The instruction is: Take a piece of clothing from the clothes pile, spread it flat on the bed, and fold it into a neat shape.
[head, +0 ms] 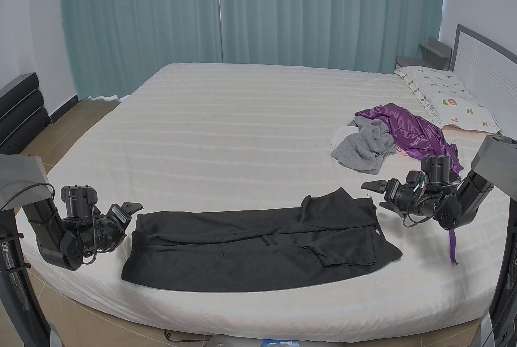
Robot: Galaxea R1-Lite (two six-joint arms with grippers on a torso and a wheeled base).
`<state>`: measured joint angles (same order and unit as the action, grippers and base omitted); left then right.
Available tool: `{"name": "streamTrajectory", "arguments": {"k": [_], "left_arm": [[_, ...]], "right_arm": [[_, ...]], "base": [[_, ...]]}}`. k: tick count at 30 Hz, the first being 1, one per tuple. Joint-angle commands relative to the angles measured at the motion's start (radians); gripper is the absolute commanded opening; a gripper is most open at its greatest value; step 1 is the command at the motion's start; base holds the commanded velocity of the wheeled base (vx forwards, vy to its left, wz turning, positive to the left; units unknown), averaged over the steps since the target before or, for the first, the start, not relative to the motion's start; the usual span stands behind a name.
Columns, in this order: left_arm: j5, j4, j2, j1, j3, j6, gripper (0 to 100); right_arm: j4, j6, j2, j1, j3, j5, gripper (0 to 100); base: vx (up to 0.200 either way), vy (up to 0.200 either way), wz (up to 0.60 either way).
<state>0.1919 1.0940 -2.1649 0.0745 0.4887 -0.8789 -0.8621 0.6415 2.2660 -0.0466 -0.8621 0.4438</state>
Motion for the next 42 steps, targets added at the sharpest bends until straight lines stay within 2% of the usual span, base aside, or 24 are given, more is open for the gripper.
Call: {"name": "streamTrajectory", "arguments": {"k": [1, 6, 16, 20, 21, 31, 35, 36, 42], "left_arm": [[0.000, 0.000, 0.014, 0.004, 0.027, -0.051, 100], [0.000, 0.000, 0.004, 0.004, 0.039, -0.118, 100], [0.001, 0.000, -0.003, -0.016, 0.025, -0.121, 100], [0.001, 0.000, -0.006, -0.016, 0.016, -0.121, 100], [0.001, 0.000, -0.010, -0.018, 0.016, -0.121, 100], [0.000, 0.001, -0.021, -0.018, 0.016, -0.117, 100], [-0.003, 0.001, -0.023, -0.018, 0.014, -0.114, 100], [-0.008, 0.001, -0.021, -0.019, 0.011, -0.114, 100], [-0.012, 0.001, -0.006, -0.045, -0.030, -0.110, 100]], "right_arm": [[0.005, 0.001, 0.012, -0.042, -0.044, 0.003, 100], [0.009, -0.006, 0.067, -0.061, -0.080, 0.032, 100], [0.006, -0.095, 0.168, -0.035, -0.089, 0.032, 100], [0.008, -0.102, 0.173, -0.033, -0.095, 0.032, 100], [0.006, -0.105, 0.172, -0.033, -0.090, 0.032, 0], [0.000, -0.128, 0.129, -0.016, -0.041, 0.035, 0], [0.003, -0.131, 0.090, 0.007, -0.008, 0.070, 0], [0.003, -0.131, 0.063, 0.028, 0.023, 0.108, 0], [-0.002, -0.154, 0.056, 0.056, 0.061, 0.124, 0]], "base": [[0.000, 0.000, 0.00], [0.000, 0.000, 0.00], [0.000, 0.000, 0.00], [0.000, 0.000, 0.00], [0.000, 0.000, 0.00], [0.000, 0.000, 0.00], [0.000, 0.000, 0.00], [0.000, 0.000, 0.00], [0.000, 0.000, 0.00]]}}
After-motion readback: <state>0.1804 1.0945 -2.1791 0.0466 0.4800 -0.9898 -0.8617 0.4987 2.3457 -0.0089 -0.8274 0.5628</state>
